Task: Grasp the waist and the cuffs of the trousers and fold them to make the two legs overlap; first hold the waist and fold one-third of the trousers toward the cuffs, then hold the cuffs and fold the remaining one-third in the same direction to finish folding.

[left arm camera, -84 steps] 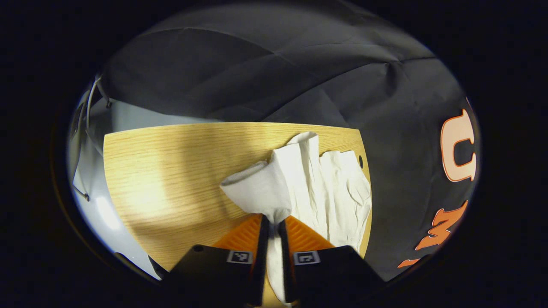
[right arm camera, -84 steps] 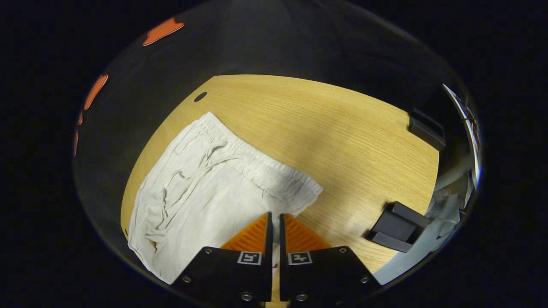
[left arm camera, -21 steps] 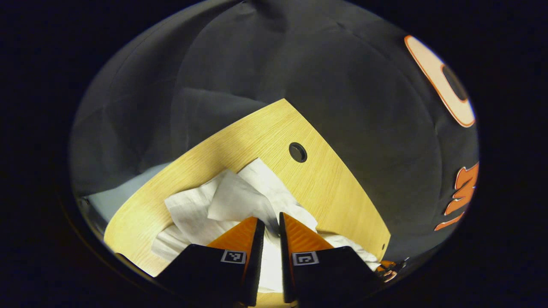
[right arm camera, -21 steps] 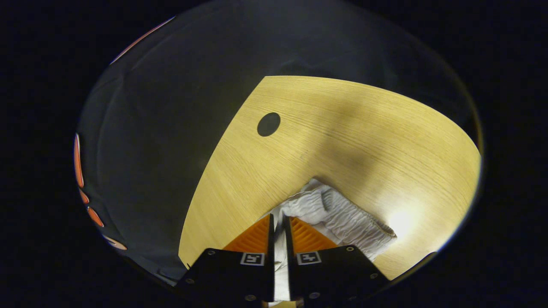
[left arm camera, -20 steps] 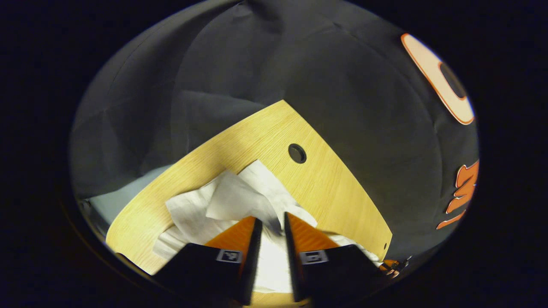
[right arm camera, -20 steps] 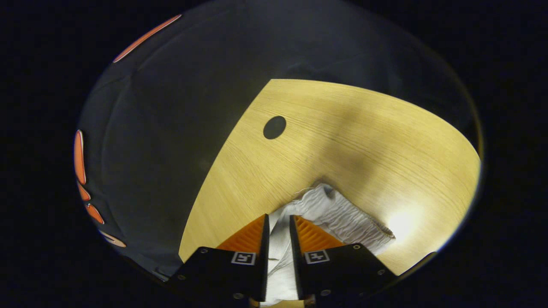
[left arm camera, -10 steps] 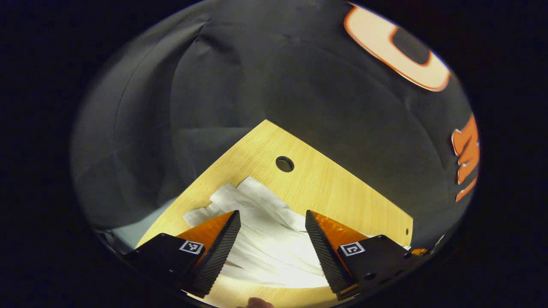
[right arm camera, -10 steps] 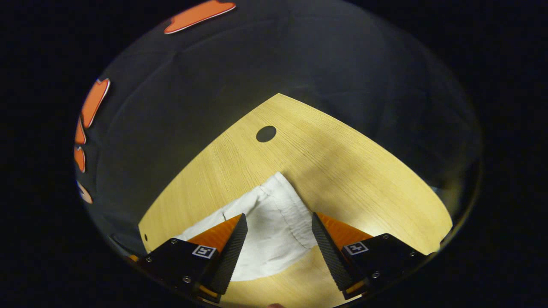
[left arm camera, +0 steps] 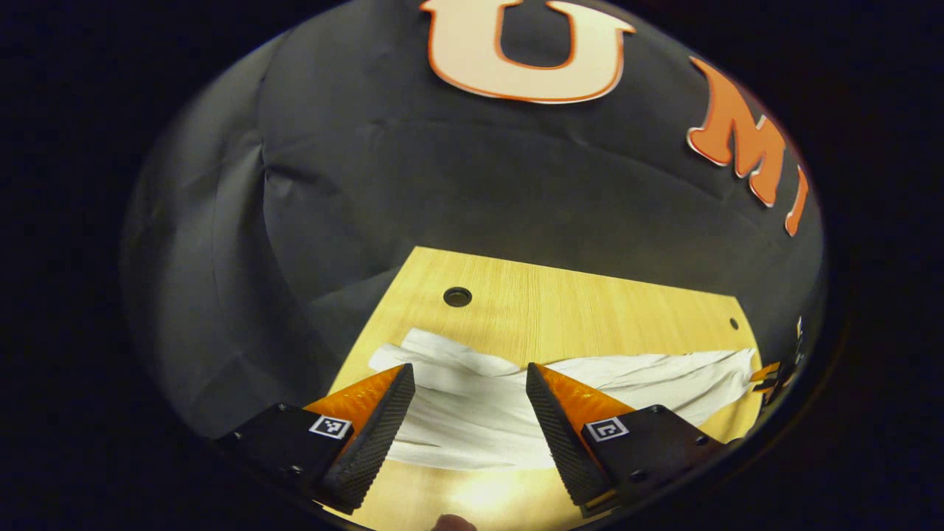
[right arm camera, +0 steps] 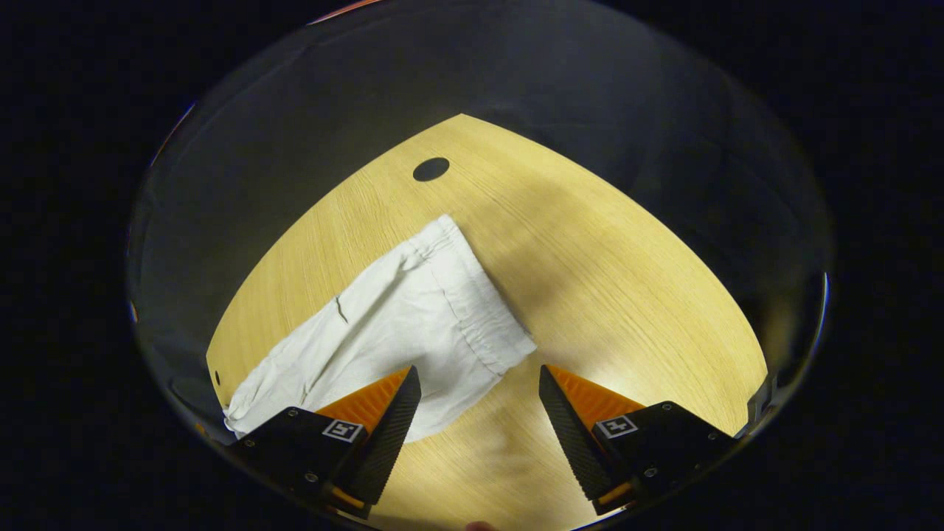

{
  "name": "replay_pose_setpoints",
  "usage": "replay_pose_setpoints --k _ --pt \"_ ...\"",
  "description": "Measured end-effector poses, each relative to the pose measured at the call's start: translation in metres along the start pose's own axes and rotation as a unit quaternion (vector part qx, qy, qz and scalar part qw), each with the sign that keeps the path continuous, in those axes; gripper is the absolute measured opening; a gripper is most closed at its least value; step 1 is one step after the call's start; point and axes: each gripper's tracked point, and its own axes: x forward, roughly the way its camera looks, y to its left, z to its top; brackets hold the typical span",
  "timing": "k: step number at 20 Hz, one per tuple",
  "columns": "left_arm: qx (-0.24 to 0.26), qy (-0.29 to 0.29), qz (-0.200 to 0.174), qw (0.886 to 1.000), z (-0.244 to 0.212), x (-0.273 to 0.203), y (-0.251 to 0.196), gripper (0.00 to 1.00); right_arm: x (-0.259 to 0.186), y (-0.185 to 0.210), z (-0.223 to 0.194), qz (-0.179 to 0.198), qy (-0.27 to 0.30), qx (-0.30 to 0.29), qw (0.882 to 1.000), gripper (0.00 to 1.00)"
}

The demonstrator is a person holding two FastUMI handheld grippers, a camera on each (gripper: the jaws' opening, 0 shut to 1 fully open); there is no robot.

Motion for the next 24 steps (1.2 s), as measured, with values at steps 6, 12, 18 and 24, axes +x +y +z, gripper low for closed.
replay_pose_setpoints --k 6,12,18,24 --pt "0.063 -0.042 0.031 0.997 0.007 -0.010 -0.015 0.99 0.017 0.002 -0.009 -0.023 0.018 0.011 0.999 0.98" --pt "0.057 -0.065 0.037 0.996 0.000 -0.007 -0.013 1.00 0.025 -0.009 -0.007 -0.084 0.012 0.006 0.996 0.77" --pt "0.023 -0.057 0.027 0.998 0.006 -0.005 -0.005 1.00 0.022 0.001 -0.010 -0.029 -0.015 0.068 0.997 0.10" --pt "0.014 -0.069 0.030 0.997 0.007 -0.007 -0.005 1.00 0.006 0.009 0.004 0.029 -0.086 0.043 0.995 0.04"
